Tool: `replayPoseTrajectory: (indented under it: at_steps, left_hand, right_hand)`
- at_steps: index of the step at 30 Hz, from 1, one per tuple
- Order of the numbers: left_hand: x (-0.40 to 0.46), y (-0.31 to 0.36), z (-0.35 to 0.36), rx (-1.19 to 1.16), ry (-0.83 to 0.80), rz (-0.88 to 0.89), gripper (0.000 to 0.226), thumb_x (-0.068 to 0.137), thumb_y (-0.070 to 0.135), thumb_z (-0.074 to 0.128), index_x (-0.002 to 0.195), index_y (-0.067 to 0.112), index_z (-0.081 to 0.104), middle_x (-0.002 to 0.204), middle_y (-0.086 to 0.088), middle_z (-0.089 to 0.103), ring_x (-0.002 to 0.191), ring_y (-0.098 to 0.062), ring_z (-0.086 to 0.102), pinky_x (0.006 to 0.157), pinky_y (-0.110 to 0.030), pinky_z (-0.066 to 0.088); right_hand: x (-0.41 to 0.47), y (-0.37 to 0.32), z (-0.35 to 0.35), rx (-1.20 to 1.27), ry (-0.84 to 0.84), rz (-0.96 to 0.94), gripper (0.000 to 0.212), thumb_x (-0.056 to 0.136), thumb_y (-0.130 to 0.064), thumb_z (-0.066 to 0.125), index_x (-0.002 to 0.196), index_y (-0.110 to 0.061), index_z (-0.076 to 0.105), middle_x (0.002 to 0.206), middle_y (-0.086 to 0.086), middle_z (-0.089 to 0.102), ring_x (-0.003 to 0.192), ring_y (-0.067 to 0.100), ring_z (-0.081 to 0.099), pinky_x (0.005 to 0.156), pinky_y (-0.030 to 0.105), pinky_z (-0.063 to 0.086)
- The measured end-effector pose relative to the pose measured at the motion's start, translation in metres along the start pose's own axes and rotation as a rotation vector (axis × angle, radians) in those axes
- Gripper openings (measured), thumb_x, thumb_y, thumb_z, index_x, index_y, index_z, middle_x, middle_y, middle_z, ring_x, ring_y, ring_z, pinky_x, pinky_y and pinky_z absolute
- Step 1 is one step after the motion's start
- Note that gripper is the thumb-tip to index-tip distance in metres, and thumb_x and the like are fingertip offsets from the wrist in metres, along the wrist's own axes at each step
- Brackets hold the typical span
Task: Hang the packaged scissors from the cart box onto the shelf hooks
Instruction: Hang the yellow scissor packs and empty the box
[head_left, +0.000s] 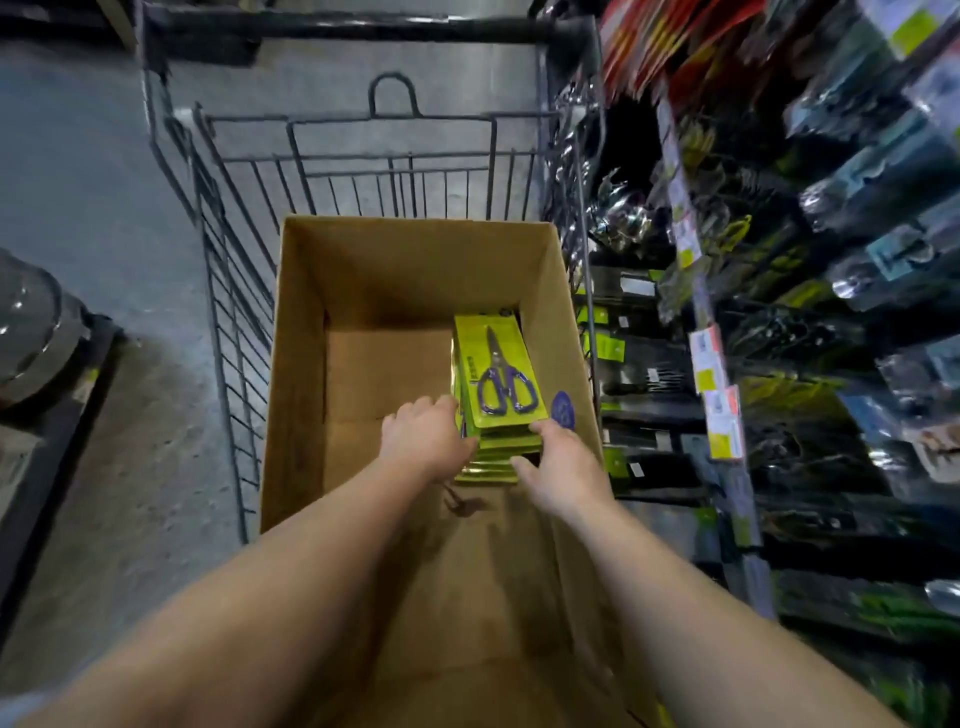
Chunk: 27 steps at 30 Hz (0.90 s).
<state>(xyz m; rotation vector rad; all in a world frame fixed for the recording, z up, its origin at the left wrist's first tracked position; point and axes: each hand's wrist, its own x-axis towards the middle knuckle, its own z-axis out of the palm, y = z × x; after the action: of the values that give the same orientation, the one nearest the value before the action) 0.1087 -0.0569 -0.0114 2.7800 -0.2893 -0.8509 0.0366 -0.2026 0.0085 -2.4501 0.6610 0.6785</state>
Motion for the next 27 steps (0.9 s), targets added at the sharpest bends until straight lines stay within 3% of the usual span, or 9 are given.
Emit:
replayPoseTrajectory:
  at_steps: [7,13,17,19,22,24,27]
  left_hand:
    - [0.061,0.007,0.027,-0.01,-0.029,-0.025,0.068,0.09,0.063,0.052,0.139,0.017,0.046,0.134,-0.011,0.055,0.124,-0.031,0.051,0.101,-0.045,0.041]
    - [0.089,0.018,0.045,-0.252,0.001,-0.165,0.074,0.085,0.069,0.054,0.133,0.013,0.051,0.128,-0.011,0.058,0.117,-0.032,0.056,0.096,-0.044,0.048]
    - [0.094,0.013,0.053,-0.686,-0.066,-0.316,0.049,0.088,0.047,0.066,0.12,0.01,0.063,0.113,-0.007,0.069,0.102,-0.027,0.066,0.092,-0.041,0.054]
    - [0.09,0.004,0.054,-0.79,-0.08,-0.361,0.038,0.088,0.035,0.07,0.114,0.008,0.067,0.107,-0.009,0.071,0.097,-0.027,0.068,0.09,-0.039,0.055]
    - [0.07,-0.01,0.052,-0.95,-0.098,-0.401,0.023,0.092,0.019,0.067,0.109,0.004,0.067,0.091,-0.009,0.07,0.071,-0.017,0.067,0.066,-0.028,0.058]
    - [0.048,-0.017,0.05,-1.095,-0.144,-0.411,0.016,0.096,0.01,0.061,0.11,0.003,0.065,0.079,-0.004,0.067,0.05,-0.006,0.064,0.046,-0.019,0.05]
    - [0.015,-0.029,0.055,-1.19,-0.253,-0.36,0.017,0.098,0.007,0.057,0.114,0.007,0.061,0.08,-0.002,0.068,0.047,0.0,0.063,0.041,-0.016,0.045]
  right_hand:
    - [0.03,0.009,0.022,0.052,-0.055,0.022,0.056,0.092,-0.037,0.062,0.143,-0.022,0.043,0.138,0.007,0.052,0.126,0.027,0.051,0.103,0.037,0.042]
    - [0.04,0.016,0.031,0.056,-0.107,0.008,0.057,0.092,-0.036,0.062,0.144,-0.022,0.043,0.139,0.006,0.05,0.127,0.026,0.049,0.105,0.036,0.041]
    - [0.043,0.017,0.033,0.089,-0.109,0.008,0.057,0.092,-0.034,0.063,0.144,-0.022,0.043,0.139,0.005,0.05,0.123,0.025,0.052,0.104,0.037,0.043]
    - [0.045,0.016,0.033,0.115,-0.102,0.028,0.057,0.092,-0.033,0.063,0.144,-0.022,0.042,0.139,0.005,0.051,0.124,0.025,0.052,0.104,0.038,0.043]
    - [0.047,0.012,0.031,0.154,-0.08,0.061,0.058,0.093,-0.036,0.06,0.145,-0.021,0.038,0.139,0.006,0.052,0.126,0.026,0.051,0.103,0.039,0.044]
    - [0.051,0.008,0.03,0.224,-0.071,0.103,0.063,0.093,-0.039,0.06,0.147,-0.019,0.035,0.14,0.007,0.052,0.128,0.027,0.05,0.104,0.039,0.043]
    - [0.055,0.0,0.031,0.503,-0.055,0.217,0.068,0.089,-0.04,0.067,0.146,-0.017,0.039,0.132,0.004,0.061,0.121,0.024,0.058,0.103,0.036,0.045]
